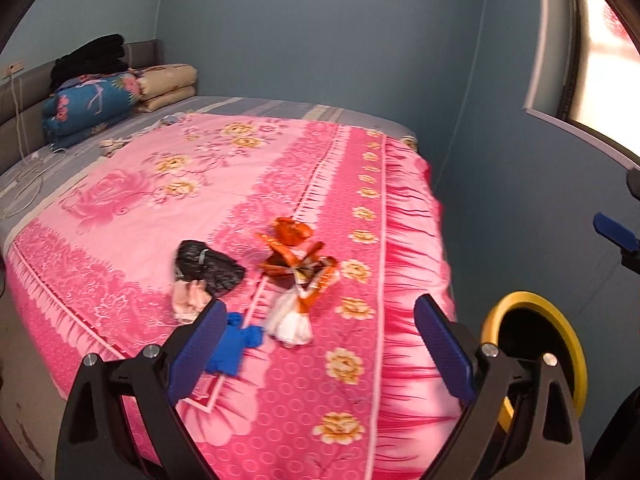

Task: Collect trash
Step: 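Move both open grippers back over the trash on the bed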

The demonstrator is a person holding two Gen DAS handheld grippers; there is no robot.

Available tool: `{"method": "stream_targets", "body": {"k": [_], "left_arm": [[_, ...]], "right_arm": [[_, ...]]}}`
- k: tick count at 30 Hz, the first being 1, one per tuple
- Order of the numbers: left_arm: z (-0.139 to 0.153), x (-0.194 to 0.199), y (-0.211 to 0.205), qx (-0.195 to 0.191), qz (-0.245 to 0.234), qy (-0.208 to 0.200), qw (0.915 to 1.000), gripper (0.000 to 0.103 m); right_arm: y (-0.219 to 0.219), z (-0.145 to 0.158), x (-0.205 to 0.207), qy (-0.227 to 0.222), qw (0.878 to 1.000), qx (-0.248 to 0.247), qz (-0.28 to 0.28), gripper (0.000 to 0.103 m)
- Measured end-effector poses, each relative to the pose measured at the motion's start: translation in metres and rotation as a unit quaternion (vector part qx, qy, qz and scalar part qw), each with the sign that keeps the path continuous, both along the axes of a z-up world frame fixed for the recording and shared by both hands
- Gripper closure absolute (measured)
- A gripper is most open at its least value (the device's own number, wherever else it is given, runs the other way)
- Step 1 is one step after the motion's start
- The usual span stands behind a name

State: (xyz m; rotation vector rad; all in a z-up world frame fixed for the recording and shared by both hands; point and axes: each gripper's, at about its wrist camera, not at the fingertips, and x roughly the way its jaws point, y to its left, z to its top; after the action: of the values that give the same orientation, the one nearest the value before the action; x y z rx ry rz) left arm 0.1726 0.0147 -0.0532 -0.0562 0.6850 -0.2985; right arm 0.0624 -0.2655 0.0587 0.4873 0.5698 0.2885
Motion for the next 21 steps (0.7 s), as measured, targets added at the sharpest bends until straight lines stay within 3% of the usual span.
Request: {"method": "stream_targets", "body": {"k": [10, 21], "left_arm": [[-0.023, 0.026, 0.053, 0.006, 0.067, 0.027, 0.9974, 0.012], [-0.059, 0.065, 0.078, 0.026, 0.104, 0.063, 0.9923, 0.012]], "right_arm": [[0.058, -0.031, 0.050, 0.053, 0.997, -0.022, 0.043, 0.028], [0.094, -0.101, 0.137, 0.144, 0.988, -0.050, 0.033, 0.028]]}}
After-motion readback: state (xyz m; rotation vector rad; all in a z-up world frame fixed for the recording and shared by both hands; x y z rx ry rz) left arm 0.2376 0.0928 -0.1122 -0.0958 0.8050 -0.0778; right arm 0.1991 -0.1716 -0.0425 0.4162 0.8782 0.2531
